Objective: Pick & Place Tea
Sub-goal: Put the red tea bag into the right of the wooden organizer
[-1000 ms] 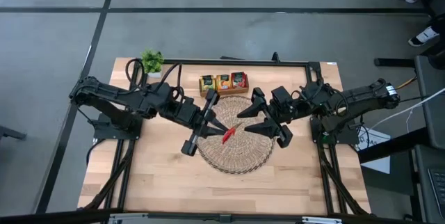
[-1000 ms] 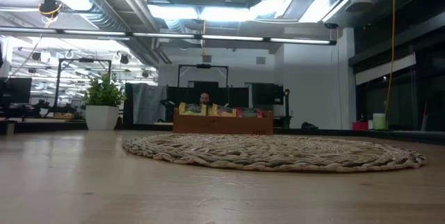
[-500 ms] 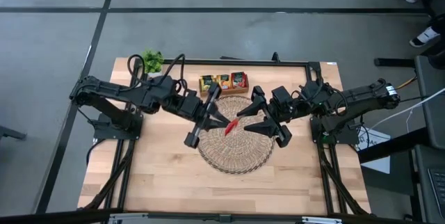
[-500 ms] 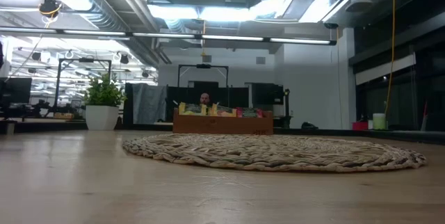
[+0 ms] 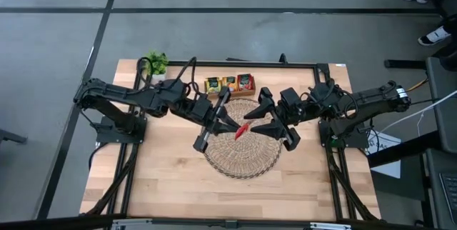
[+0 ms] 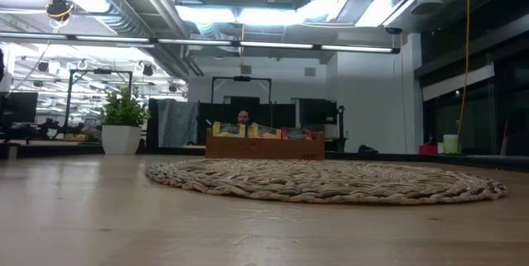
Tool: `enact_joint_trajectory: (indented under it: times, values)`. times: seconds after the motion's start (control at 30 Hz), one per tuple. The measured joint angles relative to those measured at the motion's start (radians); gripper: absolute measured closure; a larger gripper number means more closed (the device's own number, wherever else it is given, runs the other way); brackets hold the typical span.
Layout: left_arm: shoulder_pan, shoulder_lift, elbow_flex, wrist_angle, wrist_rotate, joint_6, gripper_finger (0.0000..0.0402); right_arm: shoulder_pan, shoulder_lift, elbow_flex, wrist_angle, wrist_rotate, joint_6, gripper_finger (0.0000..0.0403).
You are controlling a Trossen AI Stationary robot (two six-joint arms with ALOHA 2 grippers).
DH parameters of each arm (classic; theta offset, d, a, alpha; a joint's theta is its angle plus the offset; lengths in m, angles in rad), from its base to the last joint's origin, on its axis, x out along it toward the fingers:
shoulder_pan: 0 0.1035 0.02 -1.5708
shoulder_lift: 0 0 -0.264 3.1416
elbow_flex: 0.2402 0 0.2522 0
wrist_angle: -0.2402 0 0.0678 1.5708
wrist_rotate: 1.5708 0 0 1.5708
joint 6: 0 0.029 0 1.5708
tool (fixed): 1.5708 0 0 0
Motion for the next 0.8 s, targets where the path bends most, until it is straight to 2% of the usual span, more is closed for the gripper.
enact_joint_trajectory:
  times: [0.07,0.2,0.23,0.43,0.67,0.73,0.8]
  values:
    - [0.005,0.001,0.0,-0.002,0.0,0.0,0.0395,0.0,0.0,0.0,-0.002,0.0,0.0,0.025]
    - [0.005,0.001,0.0,-0.004,0.0,0.001,0.0398,0.0,0.0,0.0,-0.02,-0.002,0.001,0.0368]
    - [0.007,0.001,0.0,-0.005,0.002,0.005,0.0398,0.0,0.0,0.0,-0.025,-0.004,0.001,0.0384]
    - [0.01,-0.014,-0.002,-0.001,-0.003,0.008,0.0389,-0.003,-0.001,0.001,-0.026,0.003,0.0,0.0397]
    - [-0.003,-0.126,0.003,-0.017,-0.01,0.008,0.0385,-0.04,0.002,0.0,-0.05,-0.001,0.008,0.0399]
    - [-0.01,-0.152,0.003,-0.038,-0.045,0.008,0.0383,-0.055,0.002,-0.001,-0.057,-0.003,0.025,0.0399]
    - [-0.019,-0.165,0.001,-0.068,-0.138,0.004,0.0378,-0.066,0.0,-0.001,-0.056,-0.008,0.036,0.0399]
